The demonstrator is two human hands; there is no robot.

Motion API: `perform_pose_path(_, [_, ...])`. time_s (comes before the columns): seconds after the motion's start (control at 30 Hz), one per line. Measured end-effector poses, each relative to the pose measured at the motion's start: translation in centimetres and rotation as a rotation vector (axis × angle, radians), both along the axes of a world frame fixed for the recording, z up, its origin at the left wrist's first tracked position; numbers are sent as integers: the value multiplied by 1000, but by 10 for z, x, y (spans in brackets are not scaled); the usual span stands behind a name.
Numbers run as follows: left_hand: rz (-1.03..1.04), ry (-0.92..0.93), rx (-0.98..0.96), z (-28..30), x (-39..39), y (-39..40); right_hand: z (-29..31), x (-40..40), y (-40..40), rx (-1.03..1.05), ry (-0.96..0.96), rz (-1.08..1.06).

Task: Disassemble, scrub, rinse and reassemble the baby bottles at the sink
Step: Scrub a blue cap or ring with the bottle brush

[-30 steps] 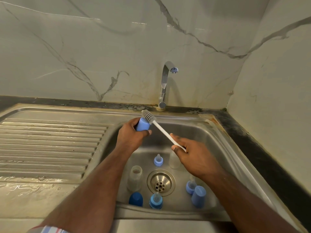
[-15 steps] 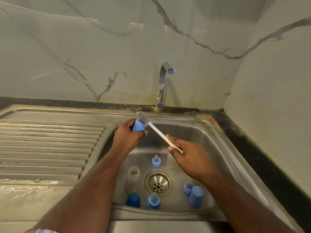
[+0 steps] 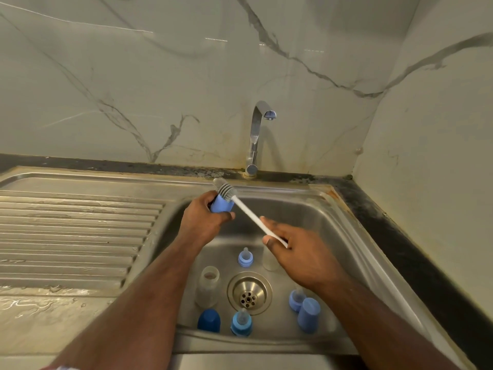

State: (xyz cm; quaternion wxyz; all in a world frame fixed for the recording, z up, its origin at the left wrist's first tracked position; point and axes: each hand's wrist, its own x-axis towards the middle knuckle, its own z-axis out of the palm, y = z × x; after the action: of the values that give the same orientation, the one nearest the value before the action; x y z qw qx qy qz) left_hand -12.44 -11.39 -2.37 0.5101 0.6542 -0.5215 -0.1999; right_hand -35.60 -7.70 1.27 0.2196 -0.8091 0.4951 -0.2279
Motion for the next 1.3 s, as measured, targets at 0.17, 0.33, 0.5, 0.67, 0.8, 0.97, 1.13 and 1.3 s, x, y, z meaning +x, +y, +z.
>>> perform_pose_path(0.17, [-28, 2, -11, -1, -2, 1, 2, 1, -8, -21, 4, -42])
perform_pose_path(0.33, [-13, 68, -6, 1, 0, 1, 1, 2, -1, 2, -12, 12])
perform_pose_path(0.5, [-3, 172, -32, 2, 1, 2, 2, -3, -7, 5, -33, -45])
perform_pose_path(0.67, [-11, 218, -21, 2, -1, 1, 0, 2, -4, -23, -17, -3])
perform_pose_path(0.8, [-25, 327, -27, 3, 0, 0, -1, -2, -9, 8, -24, -49])
perform_pose_path(0.97, [-46, 382, -25, 3, 1, -2, -2, 1, -5, 32, -58, -7])
perform_pose_path(1.13, [-57, 492, -31, 5, -2, 0, -2, 0, -7, 45, -69, -31])
perform_pose_path(1.3, [-72, 688, -31, 8, -4, 1, -3, 0, -10, 50, -36, -36])
